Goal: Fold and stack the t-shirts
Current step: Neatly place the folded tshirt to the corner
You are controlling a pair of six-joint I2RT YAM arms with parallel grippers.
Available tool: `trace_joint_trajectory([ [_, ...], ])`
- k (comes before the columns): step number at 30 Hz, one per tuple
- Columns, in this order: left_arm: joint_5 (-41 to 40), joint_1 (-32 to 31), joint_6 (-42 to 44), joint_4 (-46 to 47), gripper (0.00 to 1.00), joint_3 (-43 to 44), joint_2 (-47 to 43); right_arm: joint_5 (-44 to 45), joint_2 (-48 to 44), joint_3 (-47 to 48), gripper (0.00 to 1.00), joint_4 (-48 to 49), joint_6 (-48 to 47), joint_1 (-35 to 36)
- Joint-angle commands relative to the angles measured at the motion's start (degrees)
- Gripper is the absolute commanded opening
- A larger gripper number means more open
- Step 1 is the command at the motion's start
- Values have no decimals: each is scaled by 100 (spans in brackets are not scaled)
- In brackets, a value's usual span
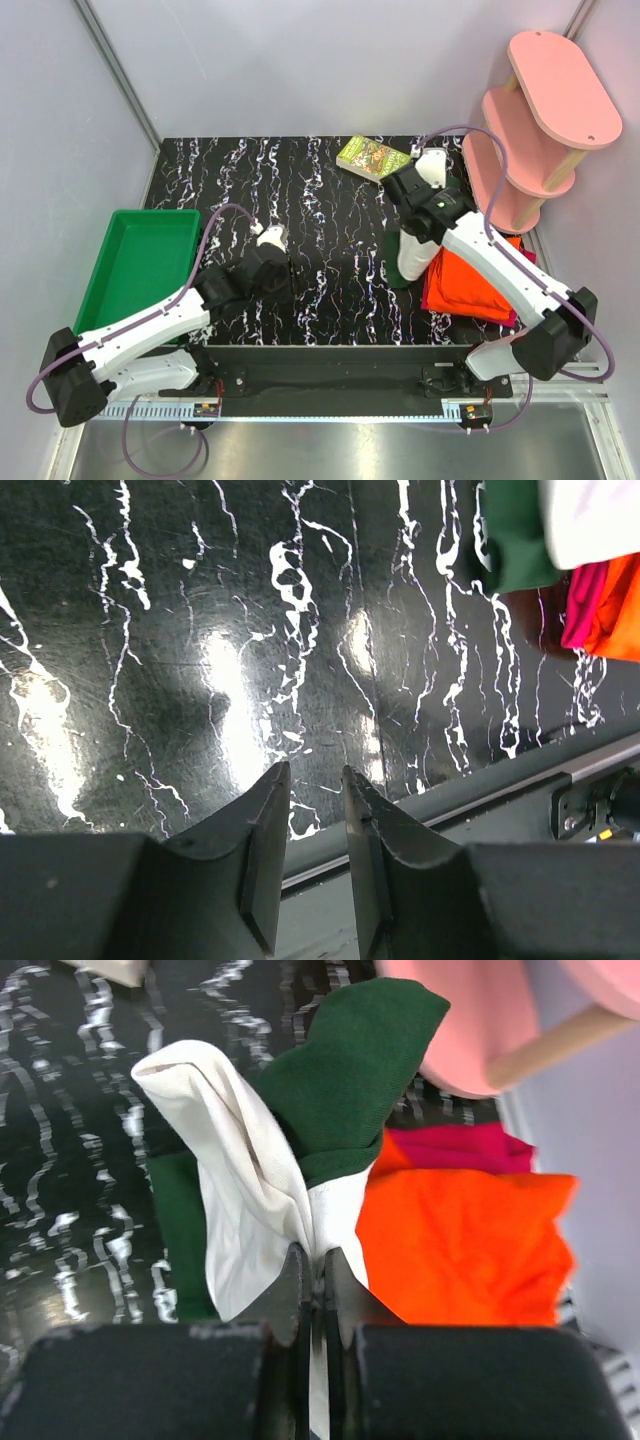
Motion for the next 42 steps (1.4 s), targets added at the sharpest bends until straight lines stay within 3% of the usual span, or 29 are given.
trace_joint_trajectory([
  [1, 224, -33, 216, 178, 33, -40, 41, 682, -555, 399, 0, -545, 63, -234],
  [11, 505, -33, 444, 380, 33, 13, 322, 989, -775, 1094, 0, -1634, 396, -252],
  [22, 708, -33, 629, 389, 33, 57, 401, 1131, -1407, 242, 0, -2399, 977, -893],
  [33, 927, -33, 858, 275, 33, 39, 393, 1026, -1461, -575, 0, -2252, 827, -2168],
  [42, 892, -33, 1051, 29, 33, -127, 138, 24, -995, -1367, 0, -1328, 942, -2958],
])
